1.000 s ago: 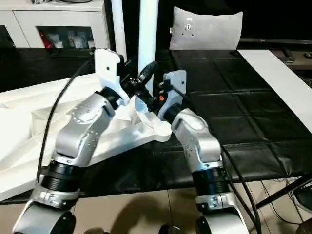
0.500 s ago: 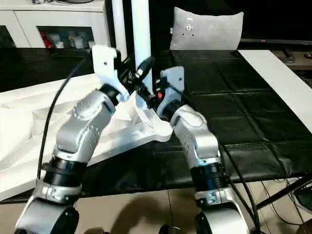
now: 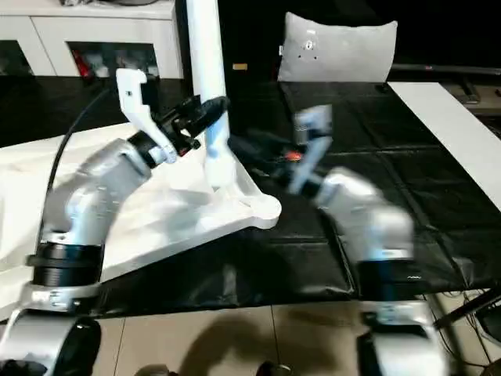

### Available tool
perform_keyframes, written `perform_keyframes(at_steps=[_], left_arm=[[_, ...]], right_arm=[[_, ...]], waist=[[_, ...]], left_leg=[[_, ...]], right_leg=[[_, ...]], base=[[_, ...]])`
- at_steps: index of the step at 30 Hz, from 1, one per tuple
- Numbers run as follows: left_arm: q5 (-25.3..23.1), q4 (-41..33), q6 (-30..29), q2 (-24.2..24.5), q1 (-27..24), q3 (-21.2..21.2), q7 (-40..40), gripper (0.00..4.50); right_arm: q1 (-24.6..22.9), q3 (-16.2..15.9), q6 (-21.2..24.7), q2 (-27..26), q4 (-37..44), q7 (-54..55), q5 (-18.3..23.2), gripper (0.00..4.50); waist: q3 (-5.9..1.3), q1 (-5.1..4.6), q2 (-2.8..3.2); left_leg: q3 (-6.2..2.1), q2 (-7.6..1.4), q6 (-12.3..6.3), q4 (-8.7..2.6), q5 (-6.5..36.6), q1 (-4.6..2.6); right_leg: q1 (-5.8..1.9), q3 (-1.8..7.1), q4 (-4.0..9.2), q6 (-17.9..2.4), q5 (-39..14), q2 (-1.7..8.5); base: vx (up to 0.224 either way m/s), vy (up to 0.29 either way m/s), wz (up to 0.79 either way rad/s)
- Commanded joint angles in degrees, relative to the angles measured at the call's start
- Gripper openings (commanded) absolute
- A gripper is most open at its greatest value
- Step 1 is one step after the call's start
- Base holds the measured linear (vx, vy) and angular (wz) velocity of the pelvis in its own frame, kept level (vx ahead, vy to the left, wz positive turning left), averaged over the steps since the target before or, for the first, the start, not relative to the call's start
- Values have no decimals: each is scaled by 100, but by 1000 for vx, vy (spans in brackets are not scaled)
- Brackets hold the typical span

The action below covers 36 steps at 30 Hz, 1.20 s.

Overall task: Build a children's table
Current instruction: Insert table leg to table base

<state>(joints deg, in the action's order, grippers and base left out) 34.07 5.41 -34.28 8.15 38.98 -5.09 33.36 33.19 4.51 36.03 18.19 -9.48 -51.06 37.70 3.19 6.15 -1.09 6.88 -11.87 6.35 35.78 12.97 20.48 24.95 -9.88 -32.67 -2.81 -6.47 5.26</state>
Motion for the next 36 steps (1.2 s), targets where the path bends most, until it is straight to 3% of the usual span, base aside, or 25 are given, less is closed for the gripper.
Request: perform_keyframes(at_steps=[1,4,6,10,14,17,21,25,36], left_arm=[[371,-324,-294,139,156,60,536,188],[509,-397,-395,215,170,104,763,188],[539,-463,-432,315,208,224,978,188],[367,-503,-356,364,270,393,1035,188],[198,-563,-247,367,258,533,1010,188],[95,-626,-170,381,220,624,1022,188],[-51,-728,35,400,165,775,1081,188],[-97,-778,124,384,143,833,1112,188],[-248,-881,279,418,29,1115,1237,188]], right_arm=[[-31,41,375,284,182,-480,251,392],[-29,-26,547,442,221,-711,323,403],[-8,-175,666,658,270,-1001,328,434],[113,-303,551,732,276,-1006,149,443],[226,-364,547,666,336,-952,112,443],[247,-464,577,665,385,-997,74,443],[288,-546,628,638,338,-959,38,443],[363,-561,678,599,186,-833,-48,405],[502,-489,621,504,-2,-688,-119,298]], waist=[[-491,32,-47],[-470,32,-50],[-474,38,-55],[-462,22,-66],[-472,-1,-60],[-471,-19,-68],[-486,-34,-66],[-488,-23,-68],[-481,-34,-67]], left_leg=[[156,-58,-494,-368,36,79],[172,-23,-400,-363,211,83],[173,-10,-367,-357,313,76],[174,11,-289,-341,508,75],[164,3,-270,-338,612,76],[161,-8,-271,-343,638,77],[139,-38,-275,-364,521,86],[142,-50,-283,-371,356,97],[147,-51,-262,-375,357,97]], right_leg=[[-548,317,350,-256,-2175,318],[-534,273,425,-48,-2559,299],[-533,247,465,107,-2766,286],[-508,158,561,448,-3128,259],[-510,102,603,566,-3153,247],[-511,94,611,586,-3082,247],[-525,135,560,425,-2861,281],[-529,180,504,263,-2683,295],[-535,196,497,223,-2697,299]], base=[[0,0,0],[0,0,0],[0,0,0],[0,0,0],[0,0,0],[0,0,0],[0,0,0],[0,0,0],[0,0,0]])
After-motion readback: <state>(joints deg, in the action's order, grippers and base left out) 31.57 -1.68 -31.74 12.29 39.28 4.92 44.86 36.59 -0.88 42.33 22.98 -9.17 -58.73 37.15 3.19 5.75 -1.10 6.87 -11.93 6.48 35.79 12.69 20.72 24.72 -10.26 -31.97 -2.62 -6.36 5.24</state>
